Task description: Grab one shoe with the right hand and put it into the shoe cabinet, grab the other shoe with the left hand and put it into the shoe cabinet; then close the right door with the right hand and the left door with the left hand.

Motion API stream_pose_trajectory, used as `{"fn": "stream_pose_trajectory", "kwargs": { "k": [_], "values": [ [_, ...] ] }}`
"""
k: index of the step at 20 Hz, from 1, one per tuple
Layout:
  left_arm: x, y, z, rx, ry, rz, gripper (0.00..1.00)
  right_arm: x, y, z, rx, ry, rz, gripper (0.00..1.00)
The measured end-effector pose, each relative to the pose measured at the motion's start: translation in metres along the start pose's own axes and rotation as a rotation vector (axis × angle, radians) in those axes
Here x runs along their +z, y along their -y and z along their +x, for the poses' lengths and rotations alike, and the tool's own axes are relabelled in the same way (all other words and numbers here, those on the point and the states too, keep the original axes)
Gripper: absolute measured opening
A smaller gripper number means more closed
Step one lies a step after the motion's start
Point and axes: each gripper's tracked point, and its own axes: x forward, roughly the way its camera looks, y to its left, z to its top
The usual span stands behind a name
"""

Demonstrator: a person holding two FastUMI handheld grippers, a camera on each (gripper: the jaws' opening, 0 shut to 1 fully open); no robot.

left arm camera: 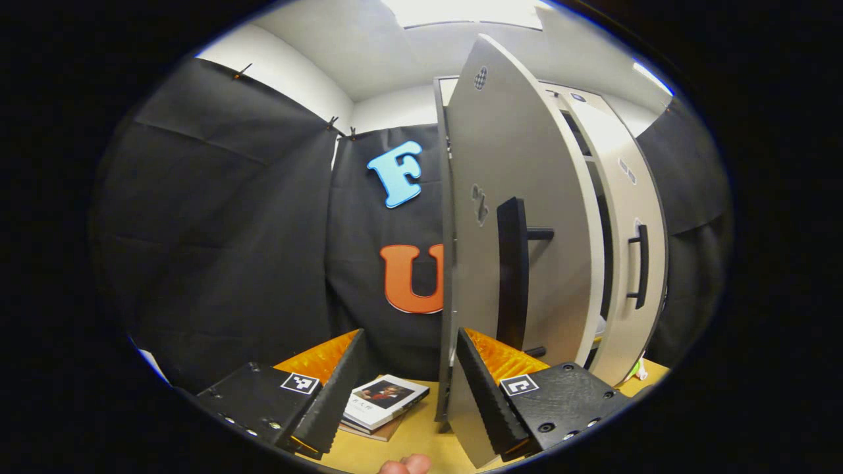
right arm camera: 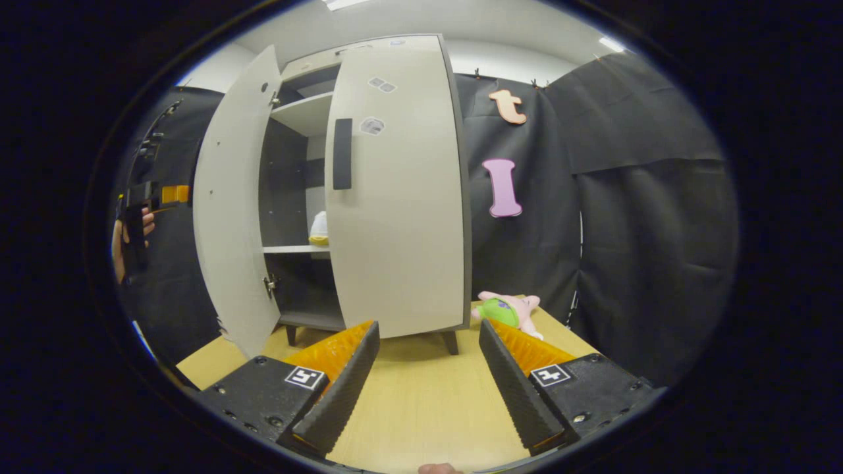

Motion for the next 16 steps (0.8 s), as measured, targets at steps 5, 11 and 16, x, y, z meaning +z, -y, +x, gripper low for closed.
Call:
{"fn": "stream_pose_trajectory", "kwargs": {
  "k": [5,11,16],
  "values": [
    [0.002,0.071,0.02,-0.133,0.023,0.004,0.84,-0.003,0.024,-0.001,-0.05,-0.007,0.01,0.99],
    [0.002,0.111,0.029,-0.168,0.044,0.004,0.83,0.0,0.048,-0.008,-0.102,0.006,0.034,0.99],
    [0.004,0.103,-0.01,-0.167,0.074,0.001,0.84,-0.006,0.055,-0.011,-0.122,0.0,0.054,0.99]
  ]
}}
